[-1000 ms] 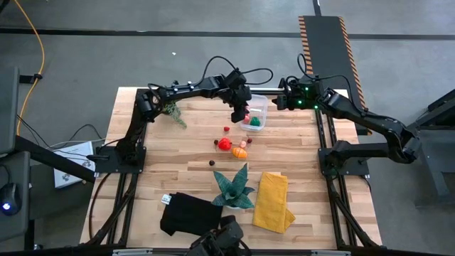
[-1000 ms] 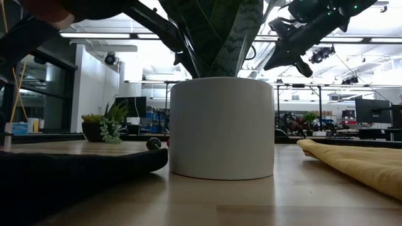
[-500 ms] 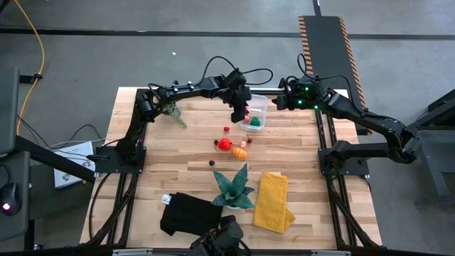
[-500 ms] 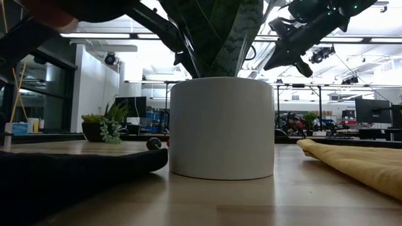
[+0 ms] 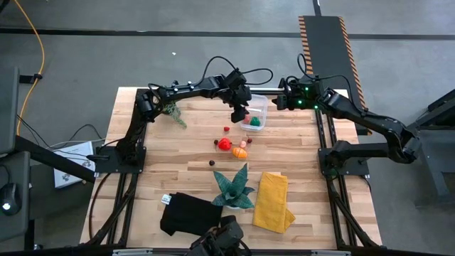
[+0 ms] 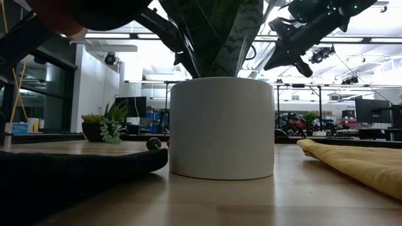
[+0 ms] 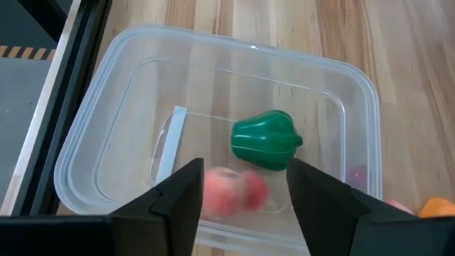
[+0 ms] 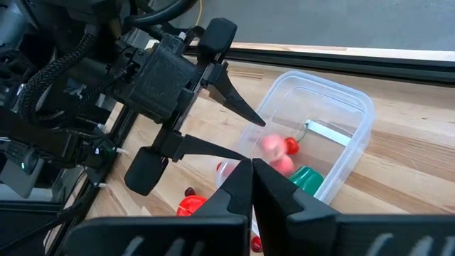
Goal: Pick and placing Produce into tupperware
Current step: Put the bottom apricot into the transparent container, then put the croissant into the transparent container
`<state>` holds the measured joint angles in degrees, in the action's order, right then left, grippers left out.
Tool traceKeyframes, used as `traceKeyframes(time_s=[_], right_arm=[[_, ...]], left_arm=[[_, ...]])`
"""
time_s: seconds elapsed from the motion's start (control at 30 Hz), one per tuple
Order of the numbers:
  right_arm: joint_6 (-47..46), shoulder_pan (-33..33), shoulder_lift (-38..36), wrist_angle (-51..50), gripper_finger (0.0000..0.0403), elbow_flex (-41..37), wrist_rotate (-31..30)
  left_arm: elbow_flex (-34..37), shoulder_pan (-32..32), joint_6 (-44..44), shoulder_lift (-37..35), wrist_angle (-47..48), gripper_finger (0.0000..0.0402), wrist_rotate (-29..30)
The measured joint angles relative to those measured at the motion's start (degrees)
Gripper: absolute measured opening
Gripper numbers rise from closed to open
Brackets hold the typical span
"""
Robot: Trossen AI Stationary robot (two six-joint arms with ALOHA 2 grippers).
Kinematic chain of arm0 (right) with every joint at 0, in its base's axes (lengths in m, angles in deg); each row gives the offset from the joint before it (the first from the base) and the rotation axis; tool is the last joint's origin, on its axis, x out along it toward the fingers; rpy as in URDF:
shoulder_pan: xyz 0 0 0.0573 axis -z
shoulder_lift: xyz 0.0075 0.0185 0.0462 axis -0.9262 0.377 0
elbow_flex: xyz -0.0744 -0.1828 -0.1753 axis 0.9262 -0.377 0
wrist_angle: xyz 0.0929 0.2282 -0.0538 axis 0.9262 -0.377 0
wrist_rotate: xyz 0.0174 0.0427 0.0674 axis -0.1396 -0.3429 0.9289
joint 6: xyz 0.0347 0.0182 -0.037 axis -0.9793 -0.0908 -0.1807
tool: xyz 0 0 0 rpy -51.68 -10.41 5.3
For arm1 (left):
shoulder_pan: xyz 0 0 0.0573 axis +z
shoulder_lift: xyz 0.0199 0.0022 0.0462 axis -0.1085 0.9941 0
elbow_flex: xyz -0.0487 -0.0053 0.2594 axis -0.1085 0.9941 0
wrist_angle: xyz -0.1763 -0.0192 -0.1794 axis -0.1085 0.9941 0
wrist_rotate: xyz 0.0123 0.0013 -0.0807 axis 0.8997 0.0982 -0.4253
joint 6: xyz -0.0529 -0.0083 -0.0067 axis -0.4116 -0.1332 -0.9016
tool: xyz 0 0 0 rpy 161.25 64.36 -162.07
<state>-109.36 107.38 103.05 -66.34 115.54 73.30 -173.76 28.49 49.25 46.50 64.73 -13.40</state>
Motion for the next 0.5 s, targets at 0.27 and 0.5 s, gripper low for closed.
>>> traceKeyframes(time_s=[0.27, 0.5], right_arm=[[0.15, 0.00, 0.00, 0.00, 0.0000, 0.00, -0.04], [0.15, 0.00, 0.00, -0.01, 0.0000, 0.00, -0.09]], left_arm=[[0.00, -0.01, 0.83, 0.00, 0.01, 0.0187, 0.02], [0.00, -0.02, 0.83, 0.00, 0.57, 0.0168, 0.04]])
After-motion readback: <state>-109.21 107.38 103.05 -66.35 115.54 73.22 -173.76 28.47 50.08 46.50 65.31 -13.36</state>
